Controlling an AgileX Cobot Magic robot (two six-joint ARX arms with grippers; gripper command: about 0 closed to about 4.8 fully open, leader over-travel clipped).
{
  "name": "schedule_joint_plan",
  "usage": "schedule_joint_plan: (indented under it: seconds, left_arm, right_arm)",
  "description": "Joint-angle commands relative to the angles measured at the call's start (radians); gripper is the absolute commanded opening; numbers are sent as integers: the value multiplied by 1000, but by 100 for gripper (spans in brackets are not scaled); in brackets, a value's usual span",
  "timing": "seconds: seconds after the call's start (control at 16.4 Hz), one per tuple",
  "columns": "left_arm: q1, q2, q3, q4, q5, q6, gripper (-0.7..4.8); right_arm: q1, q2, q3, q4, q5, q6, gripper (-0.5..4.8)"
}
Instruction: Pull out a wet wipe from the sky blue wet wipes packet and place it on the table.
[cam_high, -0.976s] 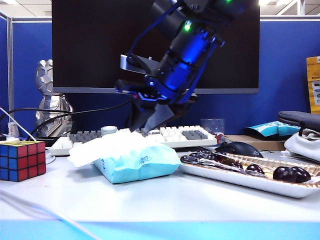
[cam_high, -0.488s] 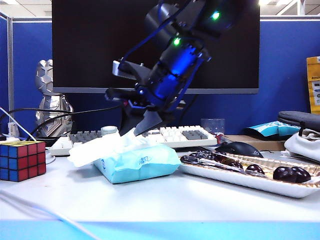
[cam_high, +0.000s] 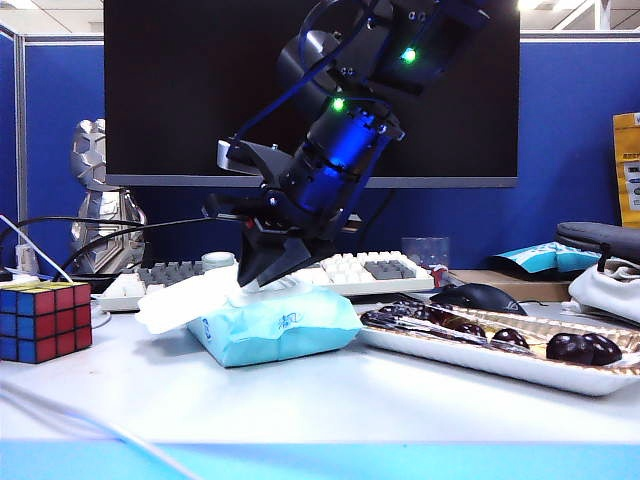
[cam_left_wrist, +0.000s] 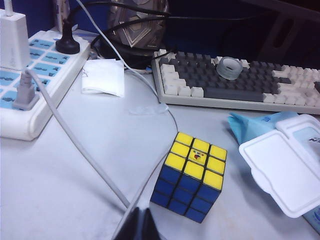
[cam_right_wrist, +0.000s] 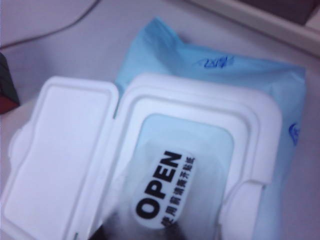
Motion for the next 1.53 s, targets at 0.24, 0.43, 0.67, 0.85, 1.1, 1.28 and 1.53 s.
schedule_joint_plan:
  seconds: [0.24, 0.43, 0.67, 0.85, 1.1, 1.28, 1.53]
  left_arm:
    - [2, -3, -1, 7, 0, 2, -3]
    - [2, -3, -1, 7, 0, 2, -3]
    - [2, -3, -1, 8, 0, 2, -3]
    - [2, -3, -1, 7, 0, 2, -3]
    - [2, -3, -1, 7, 0, 2, -3]
    - [2, -3, -1, 7, 0, 2, -3]
    - [2, -3, -1, 8, 0, 2, -3]
  right_arm:
    - [1, -2, 6, 8, -1, -3, -4]
    - [1, -5, 7, 53, -1, -2, -4]
    - [1, -16, 55, 56, 3, -3, -4]
    - [1, -16, 117, 55, 23, -3, -4]
    - [1, -17, 217, 16, 43, -30, -4]
    - [1, -21, 283, -5, 84, -55, -4]
    - [-5, -68, 308, -4, 173, -79, -4]
